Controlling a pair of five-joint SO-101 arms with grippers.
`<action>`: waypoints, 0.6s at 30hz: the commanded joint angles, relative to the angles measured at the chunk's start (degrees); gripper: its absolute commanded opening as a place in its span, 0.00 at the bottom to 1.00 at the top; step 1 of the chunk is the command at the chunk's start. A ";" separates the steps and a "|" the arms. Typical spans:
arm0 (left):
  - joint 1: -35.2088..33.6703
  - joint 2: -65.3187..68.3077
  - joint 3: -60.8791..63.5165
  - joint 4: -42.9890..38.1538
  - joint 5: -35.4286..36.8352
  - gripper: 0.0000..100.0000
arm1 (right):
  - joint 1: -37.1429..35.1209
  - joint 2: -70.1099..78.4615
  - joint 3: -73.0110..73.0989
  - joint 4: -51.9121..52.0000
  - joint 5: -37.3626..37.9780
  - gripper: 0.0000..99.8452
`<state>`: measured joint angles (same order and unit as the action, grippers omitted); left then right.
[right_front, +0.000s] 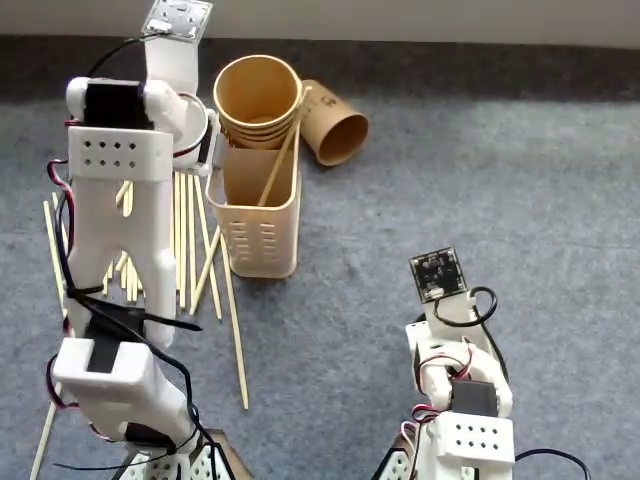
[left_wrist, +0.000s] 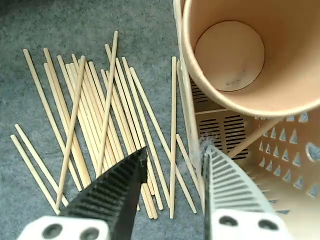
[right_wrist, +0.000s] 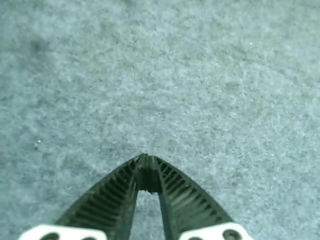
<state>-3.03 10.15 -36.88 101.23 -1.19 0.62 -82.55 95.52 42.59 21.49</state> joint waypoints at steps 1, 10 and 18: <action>2.33 1.19 -3.21 0.53 0.88 0.20 | -0.75 -0.40 3.30 -0.04 0.62 0.01; 6.99 1.45 9.63 0.53 0.88 0.10 | -0.75 -0.40 3.30 -0.04 0.62 0.01; 9.45 0.48 18.24 0.79 5.01 0.00 | -0.84 -0.40 3.30 -0.13 0.62 0.01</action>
<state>4.35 10.95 -20.35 101.32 0.13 0.62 -82.55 95.52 42.59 21.49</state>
